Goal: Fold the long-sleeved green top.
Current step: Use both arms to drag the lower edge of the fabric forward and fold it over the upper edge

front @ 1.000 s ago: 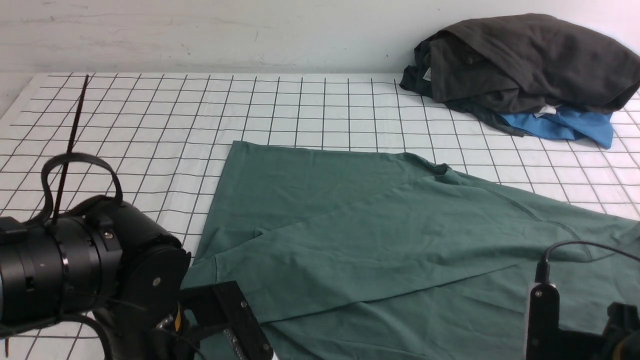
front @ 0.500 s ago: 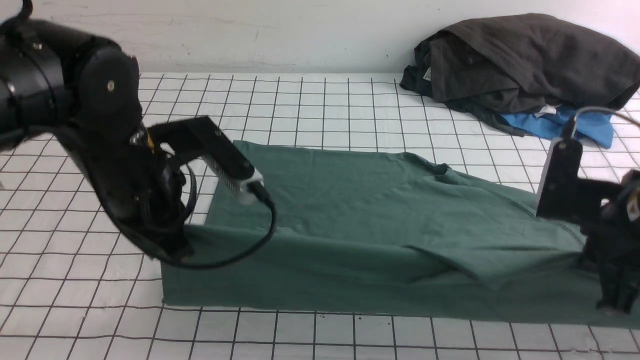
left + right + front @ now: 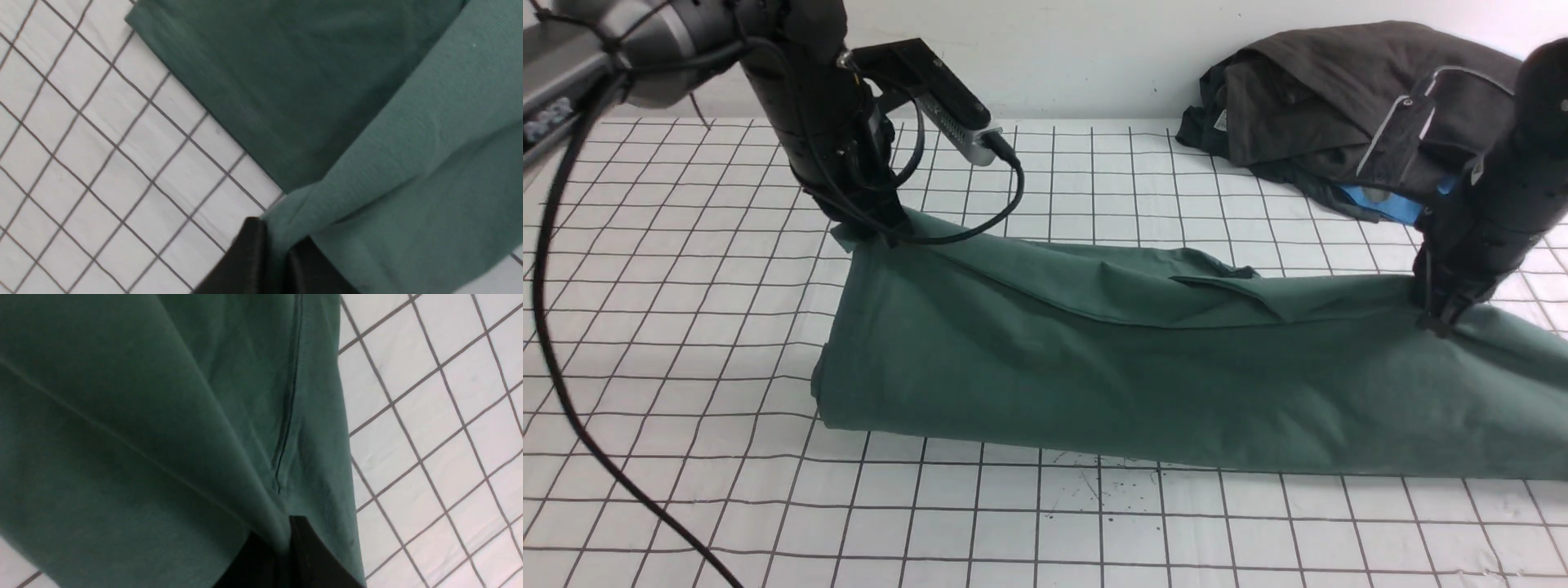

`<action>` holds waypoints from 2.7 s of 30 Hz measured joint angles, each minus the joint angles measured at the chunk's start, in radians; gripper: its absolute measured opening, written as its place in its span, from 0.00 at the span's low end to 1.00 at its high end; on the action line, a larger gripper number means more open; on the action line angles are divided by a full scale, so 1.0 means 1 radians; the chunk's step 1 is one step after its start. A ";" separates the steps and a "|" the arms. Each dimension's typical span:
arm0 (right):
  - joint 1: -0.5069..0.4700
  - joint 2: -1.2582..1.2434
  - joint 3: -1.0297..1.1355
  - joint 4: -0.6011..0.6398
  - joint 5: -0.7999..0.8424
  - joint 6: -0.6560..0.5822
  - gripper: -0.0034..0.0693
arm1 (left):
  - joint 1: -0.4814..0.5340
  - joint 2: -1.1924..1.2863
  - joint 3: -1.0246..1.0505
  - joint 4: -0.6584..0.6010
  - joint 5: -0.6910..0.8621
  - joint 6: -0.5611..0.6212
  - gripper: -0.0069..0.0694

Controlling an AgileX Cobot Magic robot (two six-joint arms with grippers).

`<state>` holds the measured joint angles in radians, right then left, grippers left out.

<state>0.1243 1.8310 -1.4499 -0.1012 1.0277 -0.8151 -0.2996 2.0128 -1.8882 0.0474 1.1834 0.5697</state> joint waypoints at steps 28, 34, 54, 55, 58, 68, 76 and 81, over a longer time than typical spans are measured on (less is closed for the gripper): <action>-0.067 0.236 -0.119 0.088 -0.226 0.073 0.05 | 0.075 0.235 -0.110 0.005 -0.199 -0.088 0.11; -0.067 0.277 -0.119 0.091 -0.250 0.091 0.06 | 0.076 0.261 -0.110 0.009 -0.222 -0.094 0.14; -0.065 0.216 -0.119 0.054 -0.298 0.315 0.52 | 0.110 0.267 -0.161 0.030 -0.182 -0.275 0.62; -0.060 0.198 -0.119 0.054 -0.287 0.326 0.52 | 0.109 0.267 -0.181 0.027 -0.151 -0.281 0.62; -0.038 0.157 -0.120 0.064 -0.245 0.336 0.51 | 0.092 0.266 -0.231 0.010 -0.054 -0.285 0.60; 0.116 0.260 -0.120 0.285 -0.175 0.297 0.14 | 0.006 0.266 -0.254 -0.056 0.046 -0.214 0.19; 0.152 0.347 -0.122 0.308 -0.422 0.341 0.03 | 0.001 0.267 -0.255 -0.064 0.047 -0.192 0.08; 0.149 0.366 -0.121 0.308 -0.591 0.467 0.03 | 0.002 0.267 -0.255 -0.064 0.047 -0.188 0.08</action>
<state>0.2736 2.1965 -1.5709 0.2064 0.4368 -0.3483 -0.2979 2.2799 -2.1436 -0.0161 1.2305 0.3820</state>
